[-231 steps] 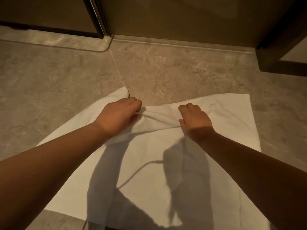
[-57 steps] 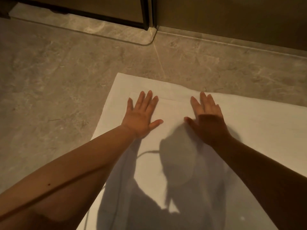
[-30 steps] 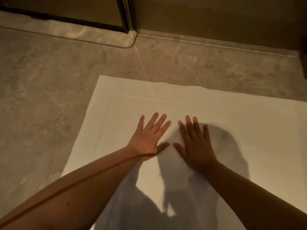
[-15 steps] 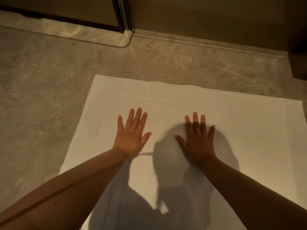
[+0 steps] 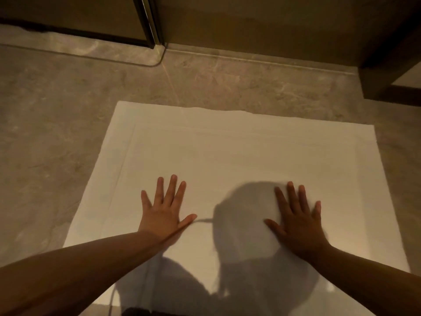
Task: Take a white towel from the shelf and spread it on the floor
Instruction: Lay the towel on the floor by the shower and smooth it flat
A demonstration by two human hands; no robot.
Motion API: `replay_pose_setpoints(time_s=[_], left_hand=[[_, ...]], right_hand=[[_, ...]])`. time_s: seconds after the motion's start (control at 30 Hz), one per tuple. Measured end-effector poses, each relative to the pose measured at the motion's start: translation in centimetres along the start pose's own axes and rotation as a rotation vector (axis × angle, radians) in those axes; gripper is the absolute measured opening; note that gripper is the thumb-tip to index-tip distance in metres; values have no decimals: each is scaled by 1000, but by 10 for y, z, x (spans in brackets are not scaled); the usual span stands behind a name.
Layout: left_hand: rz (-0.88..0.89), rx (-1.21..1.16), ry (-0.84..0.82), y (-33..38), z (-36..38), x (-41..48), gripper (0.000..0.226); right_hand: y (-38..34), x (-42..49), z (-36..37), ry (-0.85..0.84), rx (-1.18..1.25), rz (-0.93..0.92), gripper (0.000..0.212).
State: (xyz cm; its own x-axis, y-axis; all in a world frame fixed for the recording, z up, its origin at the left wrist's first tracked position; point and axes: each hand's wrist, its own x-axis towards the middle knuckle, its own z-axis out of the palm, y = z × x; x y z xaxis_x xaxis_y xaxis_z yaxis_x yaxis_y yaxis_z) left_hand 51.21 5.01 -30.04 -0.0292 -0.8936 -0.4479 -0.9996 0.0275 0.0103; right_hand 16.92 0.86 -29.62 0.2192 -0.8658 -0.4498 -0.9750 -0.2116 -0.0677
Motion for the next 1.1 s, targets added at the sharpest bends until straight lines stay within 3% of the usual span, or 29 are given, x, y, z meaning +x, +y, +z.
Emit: replay_pose_setpoints(time_s=[0.4,1.1], left_hand=[[-12,78,-156,37,-2,-6,106],[-17,123,-199,55,-38,52,109]], right_hand=[[28,-34,3,-135,61,97,109],[51,11,-29,-178,95,161,118]])
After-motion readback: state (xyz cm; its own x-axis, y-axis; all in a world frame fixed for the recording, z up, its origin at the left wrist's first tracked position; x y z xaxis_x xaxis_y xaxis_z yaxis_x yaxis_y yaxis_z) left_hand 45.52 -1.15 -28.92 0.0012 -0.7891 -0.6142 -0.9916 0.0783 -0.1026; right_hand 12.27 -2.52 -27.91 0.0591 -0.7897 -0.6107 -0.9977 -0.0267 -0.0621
